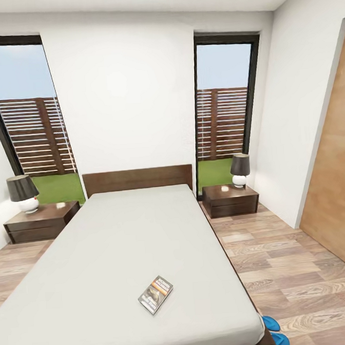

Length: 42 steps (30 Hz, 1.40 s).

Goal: In the bedroom, move the book from the bed onto either nightstand, and place the two sandals side by side next to the bed.

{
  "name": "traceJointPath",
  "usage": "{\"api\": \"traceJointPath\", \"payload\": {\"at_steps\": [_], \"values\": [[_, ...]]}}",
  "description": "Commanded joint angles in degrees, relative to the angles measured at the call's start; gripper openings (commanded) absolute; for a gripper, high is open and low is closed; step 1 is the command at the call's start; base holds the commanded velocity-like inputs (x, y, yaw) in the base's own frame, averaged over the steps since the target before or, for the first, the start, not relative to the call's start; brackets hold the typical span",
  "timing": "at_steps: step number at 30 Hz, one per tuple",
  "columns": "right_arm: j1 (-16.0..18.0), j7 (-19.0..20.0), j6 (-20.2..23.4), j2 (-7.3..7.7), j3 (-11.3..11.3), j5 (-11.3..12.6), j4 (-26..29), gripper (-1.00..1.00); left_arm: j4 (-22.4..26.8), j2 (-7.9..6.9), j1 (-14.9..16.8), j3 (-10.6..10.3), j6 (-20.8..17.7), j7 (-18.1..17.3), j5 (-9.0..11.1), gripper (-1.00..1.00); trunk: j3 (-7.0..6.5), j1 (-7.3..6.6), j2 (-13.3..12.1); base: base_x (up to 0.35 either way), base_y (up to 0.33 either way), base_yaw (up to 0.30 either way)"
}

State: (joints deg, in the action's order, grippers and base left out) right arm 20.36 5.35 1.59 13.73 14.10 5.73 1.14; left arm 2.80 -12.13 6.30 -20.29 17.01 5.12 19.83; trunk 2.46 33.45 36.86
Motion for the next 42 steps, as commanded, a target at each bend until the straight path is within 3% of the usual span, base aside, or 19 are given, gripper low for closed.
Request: {"api": "traceJointPath", "payload": {"at_steps": [1,24,31,35,38,39,42], "values": [[0.03,0.19,0.17,0.02,0.48,0.59,0.07,1.00,0.01,0.00,0.03,-0.50,0.13,0.24,0.30,1.00,0.11,0.02,0.09,0.003,0.000,0.000],[0.03,0.19,0.17,-0.02,0.74,0.59,-0.06,1.00,0.12,-0.05,0.45,-0.36,-0.48,0.00,0.34,1.00,0.11,0.02,0.09,0.000,0.000,0.000],[0.03,0.19,0.17,-0.02,0.75,0.59,-0.10,1.00,0.36,-0.71,1.86,-0.15,-2.46,-0.11,0.75,1.00,0.11,0.02,0.09,0.000,0.000,0.000],[0.03,0.19,0.17,-0.02,0.75,0.59,-0.13,1.00,0.32,-2.34,3.57,0.33,-3.71,-0.20,1.44,1.00,0.11,0.02,0.09,0.000,0.000,0.000],[0.03,0.19,0.17,-0.02,0.77,0.59,-0.11,1.00,0.38,-5.36,4.95,1.31,-4.67,-0.27,3.23,1.00,0.11,0.02,0.09,0.000,0.000,0.000],[0.03,0.19,0.17,-0.02,0.77,0.59,-0.11,1.00,0.38,-5.36,4.95,1.31,-4.67,-0.27,3.23,1.00,0.11,0.02,0.09,0.000,0.000,0.000],[0.03,0.19,0.17,-0.02,0.80,0.59,-0.10,1.00,0.59,-9.16,7.05,2.04,-6.62,-0.46,5.83,1.00,0.11,0.02,0.09,0.000,0.000,0.000]]}}
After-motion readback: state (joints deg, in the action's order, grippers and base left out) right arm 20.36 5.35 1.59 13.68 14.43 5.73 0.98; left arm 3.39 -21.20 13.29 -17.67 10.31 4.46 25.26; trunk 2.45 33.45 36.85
